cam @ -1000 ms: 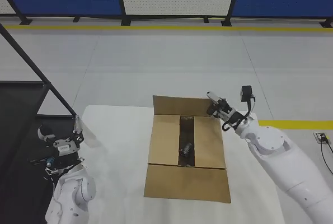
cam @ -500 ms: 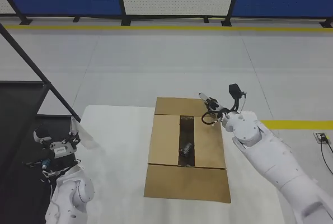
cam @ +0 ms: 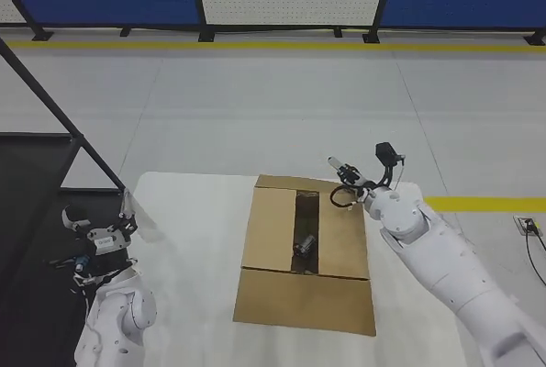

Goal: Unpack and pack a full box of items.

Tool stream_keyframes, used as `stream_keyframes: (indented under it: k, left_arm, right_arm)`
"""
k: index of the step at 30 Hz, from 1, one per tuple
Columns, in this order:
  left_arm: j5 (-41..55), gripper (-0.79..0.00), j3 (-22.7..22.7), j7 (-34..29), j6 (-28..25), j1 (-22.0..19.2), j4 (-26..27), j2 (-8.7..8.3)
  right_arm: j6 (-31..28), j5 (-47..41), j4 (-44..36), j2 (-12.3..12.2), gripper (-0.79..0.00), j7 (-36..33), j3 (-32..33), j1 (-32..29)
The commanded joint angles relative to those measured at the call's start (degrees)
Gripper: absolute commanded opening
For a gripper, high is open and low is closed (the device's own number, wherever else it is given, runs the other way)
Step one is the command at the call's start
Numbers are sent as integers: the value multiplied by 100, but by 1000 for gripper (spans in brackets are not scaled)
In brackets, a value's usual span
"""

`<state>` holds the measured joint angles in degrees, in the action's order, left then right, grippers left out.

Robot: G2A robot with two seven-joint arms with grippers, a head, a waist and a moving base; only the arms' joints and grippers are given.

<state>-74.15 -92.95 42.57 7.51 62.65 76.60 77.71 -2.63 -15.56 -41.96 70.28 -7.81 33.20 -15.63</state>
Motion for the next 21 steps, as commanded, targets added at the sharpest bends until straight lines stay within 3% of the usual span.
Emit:
stream_keyframes:
  k: [1,6,11,16,19,21]
  left_arm:
    - [-12,0,-2,-7,-5,1,6,-1]
    - [-35,0,-7,-22,-3,12,23,-2]
    - [-53,0,-2,-30,9,24,41,-1]
    - [-65,0,16,-26,16,15,62,4]
    - [-67,0,21,-23,27,0,58,6]
    - [-58,0,16,-15,30,-14,36,7]
  right_arm:
    - [52,42,41,19,0,-29,46,-8]
    - [26,92,186,78,0,-63,186,8]
    - [-676,-107,46,65,0,-122,505,-101]
    - [-1469,-456,-548,-137,0,-1674,927,-393]
    - [-1560,-376,-902,-293,0,-2639,1118,-578]
    - [-1385,-224,-1148,-365,0,-2898,1197,-711]
